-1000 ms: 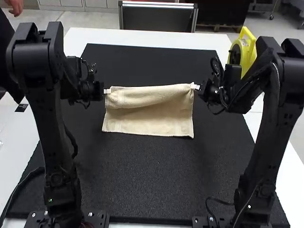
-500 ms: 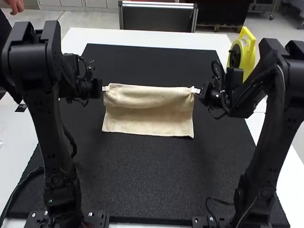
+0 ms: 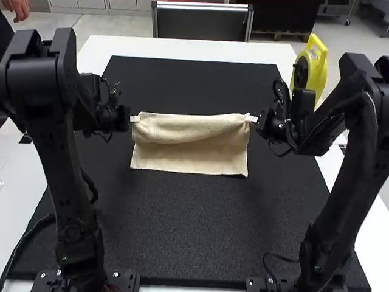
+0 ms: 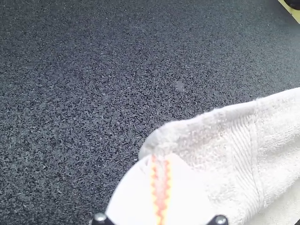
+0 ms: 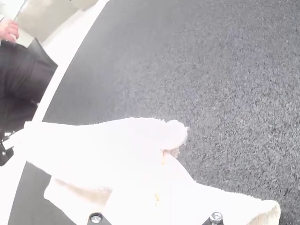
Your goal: Fold the towel.
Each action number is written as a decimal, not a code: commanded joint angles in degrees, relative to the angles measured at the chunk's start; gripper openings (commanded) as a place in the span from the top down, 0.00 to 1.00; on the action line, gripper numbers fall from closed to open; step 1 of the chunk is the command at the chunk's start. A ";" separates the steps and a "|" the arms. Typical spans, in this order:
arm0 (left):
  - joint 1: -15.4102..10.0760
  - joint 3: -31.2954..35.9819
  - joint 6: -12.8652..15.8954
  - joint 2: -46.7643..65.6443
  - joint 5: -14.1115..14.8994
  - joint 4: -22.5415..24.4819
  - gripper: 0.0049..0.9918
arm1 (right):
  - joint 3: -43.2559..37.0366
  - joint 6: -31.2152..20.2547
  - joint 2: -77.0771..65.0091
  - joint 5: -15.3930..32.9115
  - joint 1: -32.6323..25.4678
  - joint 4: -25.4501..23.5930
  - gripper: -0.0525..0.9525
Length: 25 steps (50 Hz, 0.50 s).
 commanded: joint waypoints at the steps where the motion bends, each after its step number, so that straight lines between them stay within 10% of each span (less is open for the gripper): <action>1: 0.75 -0.60 0.88 -2.32 0.14 -0.14 0.98 | -0.66 -0.16 -2.90 -0.28 -1.31 -0.26 0.97; 25: 0.67 -2.10 2.29 -3.82 -0.13 -3.31 0.98 | -1.54 -2.62 -5.98 -0.81 -2.89 -6.32 0.97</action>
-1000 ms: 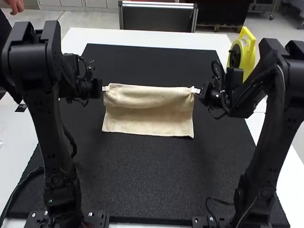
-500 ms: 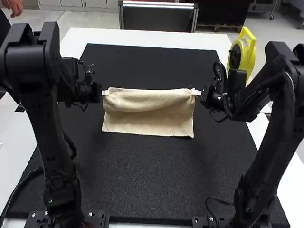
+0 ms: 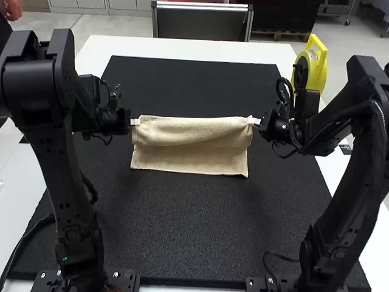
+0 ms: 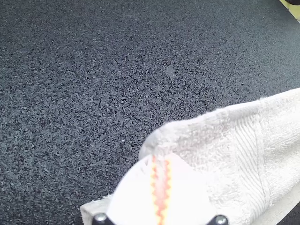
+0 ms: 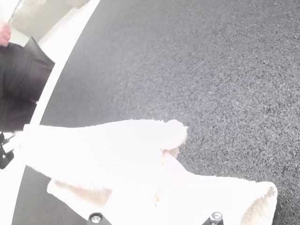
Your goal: Fold the towel.
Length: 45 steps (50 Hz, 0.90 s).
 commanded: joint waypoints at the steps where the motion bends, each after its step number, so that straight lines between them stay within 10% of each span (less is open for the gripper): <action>1: 0.67 -0.37 1.89 -1.79 -0.15 -0.46 0.98 | -0.73 -2.17 -2.07 -0.48 -1.65 -0.51 0.97; 45: 0.93 -3.53 3.39 -4.25 -0.15 -2.22 0.98 | -3.90 -4.36 -6.99 -0.57 -2.18 -8.25 0.97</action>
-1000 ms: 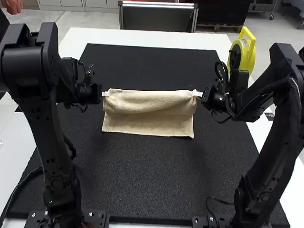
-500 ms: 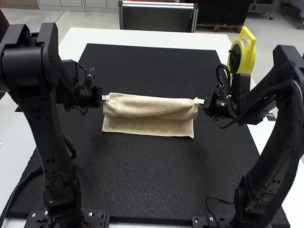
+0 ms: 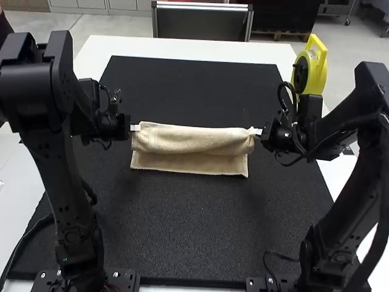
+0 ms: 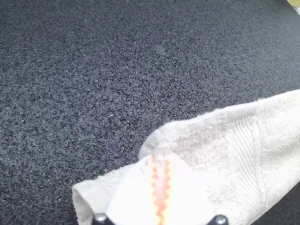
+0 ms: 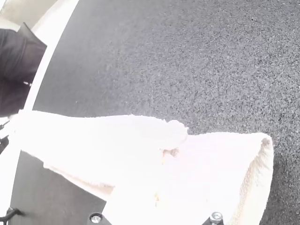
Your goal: Fold the towel.
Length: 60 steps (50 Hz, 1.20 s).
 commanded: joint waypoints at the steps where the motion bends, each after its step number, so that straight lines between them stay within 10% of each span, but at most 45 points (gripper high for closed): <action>1: 0.93 -0.45 1.07 -1.49 -0.10 0.01 0.98 | -0.60 -0.82 -1.96 0.06 -1.26 0.19 0.97; 15: 0.93 -0.63 1.07 -1.76 -0.46 0.97 0.98 | -1.30 -0.91 -2.05 0.41 -1.26 0.63 0.96; 26: 0.93 -1.07 1.07 -1.76 -1.86 2.38 0.73 | -2.00 -0.82 -2.05 2.52 -1.26 2.65 0.56; 33: 0.93 -1.07 1.07 -1.76 -2.83 3.17 0.28 | -1.91 -0.82 -2.05 4.02 -1.26 3.44 0.04; 39: 1.11 -0.89 0.98 -1.84 -3.53 3.35 0.08 | -1.83 -0.82 -2.05 3.93 -1.52 3.53 0.04; 60: 2.60 -0.72 0.72 -2.02 -3.44 3.44 0.06 | -0.68 -5.83 -2.14 3.05 -1.79 -4.82 0.04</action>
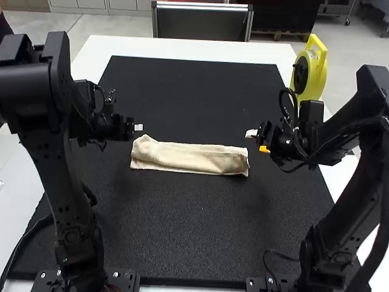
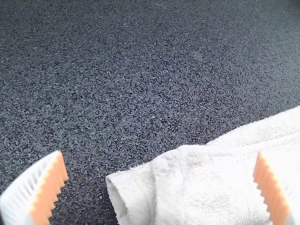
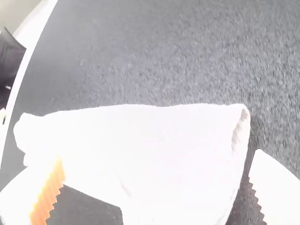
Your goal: Fold the towel.
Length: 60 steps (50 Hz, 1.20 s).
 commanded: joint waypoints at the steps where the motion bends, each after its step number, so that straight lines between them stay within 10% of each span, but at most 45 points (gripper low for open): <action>1: 0.37 0.16 0.13 -1.93 -0.25 0.35 0.06 | 1.46 -3.67 -1.51 -0.34 -0.71 -2.46 0.04; 35: 0.37 0.16 0.39 -1.93 -0.17 0.79 0.06 | 2.87 -5.69 -11.44 -1.83 -0.71 -15.73 0.06; 46: 0.37 0.16 0.39 -1.93 -0.25 1.06 0.06 | 3.39 -3.85 -15.13 -4.29 -0.80 -16.79 0.61; 60: 0.37 0.16 0.13 -2.02 -0.25 1.58 0.06 | 4.10 -1.74 -17.15 -7.19 -0.71 -19.86 0.74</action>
